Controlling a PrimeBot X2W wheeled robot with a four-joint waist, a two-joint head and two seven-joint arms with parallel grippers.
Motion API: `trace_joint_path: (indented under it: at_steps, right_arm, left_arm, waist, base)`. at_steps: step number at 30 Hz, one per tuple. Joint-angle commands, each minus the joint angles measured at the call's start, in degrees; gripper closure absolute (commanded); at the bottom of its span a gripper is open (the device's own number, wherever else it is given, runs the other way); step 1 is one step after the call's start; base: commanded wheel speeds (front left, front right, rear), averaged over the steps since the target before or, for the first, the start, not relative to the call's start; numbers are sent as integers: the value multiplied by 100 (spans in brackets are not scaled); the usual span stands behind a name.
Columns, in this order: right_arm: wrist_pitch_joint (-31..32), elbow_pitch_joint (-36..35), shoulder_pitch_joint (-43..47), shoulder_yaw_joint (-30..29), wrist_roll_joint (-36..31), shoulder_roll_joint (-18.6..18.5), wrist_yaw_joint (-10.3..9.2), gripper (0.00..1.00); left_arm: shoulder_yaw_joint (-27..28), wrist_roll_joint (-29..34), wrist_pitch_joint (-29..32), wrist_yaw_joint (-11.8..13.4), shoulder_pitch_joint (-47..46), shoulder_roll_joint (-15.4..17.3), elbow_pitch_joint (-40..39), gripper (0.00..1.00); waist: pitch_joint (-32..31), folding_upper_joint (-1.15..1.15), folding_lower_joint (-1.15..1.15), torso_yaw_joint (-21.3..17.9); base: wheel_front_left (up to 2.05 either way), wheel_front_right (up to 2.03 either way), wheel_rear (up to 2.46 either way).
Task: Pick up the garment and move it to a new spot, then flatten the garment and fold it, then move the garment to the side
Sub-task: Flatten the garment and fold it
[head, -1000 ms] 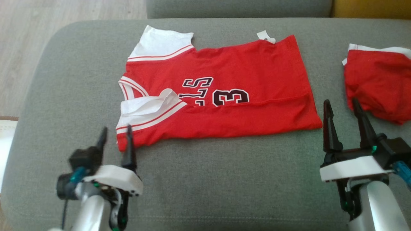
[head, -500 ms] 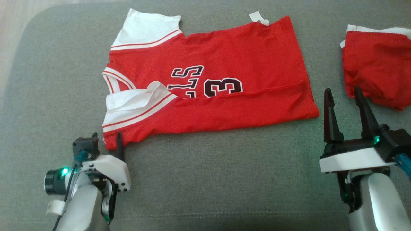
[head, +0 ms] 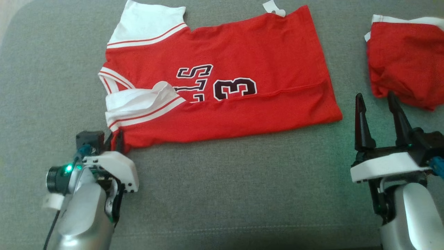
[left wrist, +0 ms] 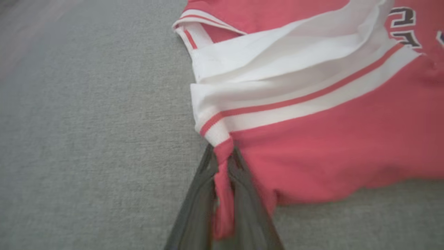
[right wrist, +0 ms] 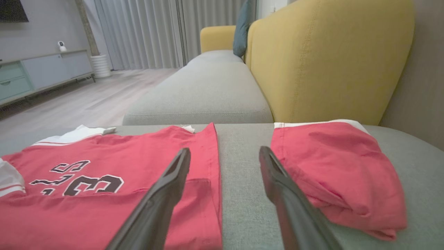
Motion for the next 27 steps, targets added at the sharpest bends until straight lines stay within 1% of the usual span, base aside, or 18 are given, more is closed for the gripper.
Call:
trace_joint_path:
  at_steps: [1,6,10,14,15,18,21,27]
  right_arm:
    - [20,-156,-214,98,-61,-7,22,0]
    - [399,124,-226,-44,-14,-7,22,0]
    - [664,417,-347,-124,131,-6,22,0]
    - [1005,905,-580,-232,375,-6,22,0]
    - [1141,1120,-708,-298,261,-6,22,0]
    - [1338,1389,-888,-413,147,-6,22,0]
    - [1448,1571,-1042,-462,23,-6,22,0]
    - [1569,1917,-1220,-439,77,-6,22,0]
  left_arm:
    - [148,-37,-10,-5,-70,144,13,100]
    - [127,-2,-539,55,-198,117,-290,100]
    - [60,68,-763,68,-196,83,-763,100]
    - [-31,169,-829,78,-122,75,-1253,100]
    - [-83,206,-840,76,-83,56,-1460,100]
    - [-150,229,-847,53,-20,27,-1706,100]
    - [-217,245,-850,21,9,4,-1872,100]
    - [-277,264,-853,30,41,-3,-1966,100]
  waist:
    - [10,0,0,17]
    - [34,0,0,154]
    - [49,0,0,287]
    - [91,0,0,427]
    - [124,0,0,505]
    - [183,0,0,607]
    - [263,0,0,699]
    - [323,0,0,776]
  base:
    - [0,0,0]
    - [0,0,0]
    - [0,0,0]
    - [0,0,0]
    - [0,0,0]
    - [0,0,0]
    - [0,0,0]
    - [0,0,0]
